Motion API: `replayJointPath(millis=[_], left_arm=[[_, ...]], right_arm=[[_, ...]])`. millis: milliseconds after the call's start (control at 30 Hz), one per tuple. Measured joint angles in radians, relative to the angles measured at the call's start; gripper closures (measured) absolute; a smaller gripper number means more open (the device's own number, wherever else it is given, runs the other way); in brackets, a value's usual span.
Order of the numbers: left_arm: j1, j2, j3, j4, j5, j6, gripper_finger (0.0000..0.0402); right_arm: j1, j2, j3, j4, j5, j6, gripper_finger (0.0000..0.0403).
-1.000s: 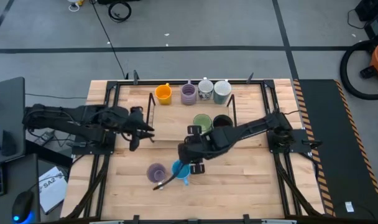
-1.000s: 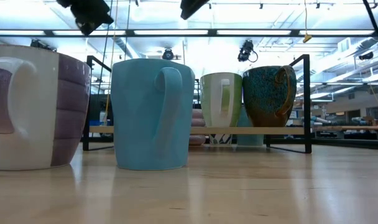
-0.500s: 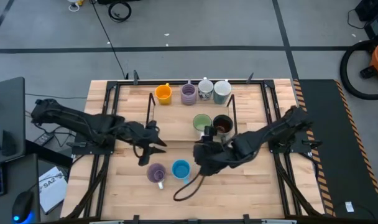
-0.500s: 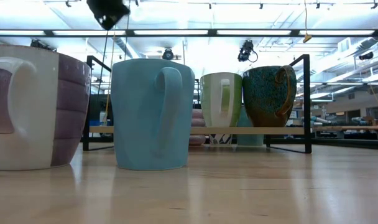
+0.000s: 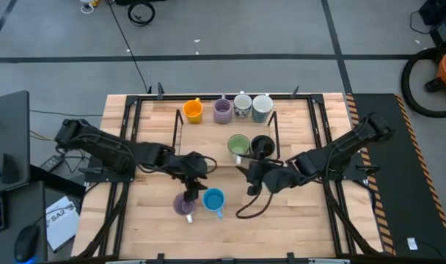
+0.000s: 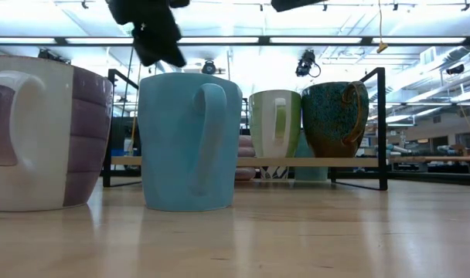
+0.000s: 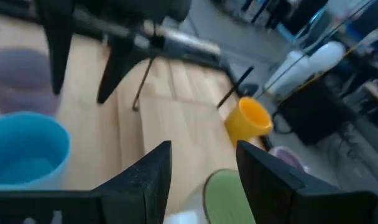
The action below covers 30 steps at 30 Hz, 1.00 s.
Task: Place coffee mugs
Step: Put the blue on the shelf
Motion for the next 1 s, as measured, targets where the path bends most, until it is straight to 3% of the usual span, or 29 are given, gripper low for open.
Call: replayJointPath(millis=[267,433,600,1000], left_arm=[[-0.002,0.152,0.121,-0.092,0.040,-0.104,0.0212],[-0.003,0.210,0.142,-0.130,0.044,-0.180,0.0216],[-0.003,0.235,0.135,-0.144,0.043,-0.250,0.0216],[-0.019,0.293,0.137,-0.084,0.040,-0.251,0.0216]], right_arm=[[0.017,-0.127,-0.266,0.460,0.000,-0.244,0.0218],[0.015,-0.153,-0.388,0.677,-0.050,-0.302,0.0218],[0.012,-0.140,-0.453,0.764,-0.051,-0.306,0.0218],[0.012,-0.129,-0.447,0.805,-0.086,-0.343,0.0218]])
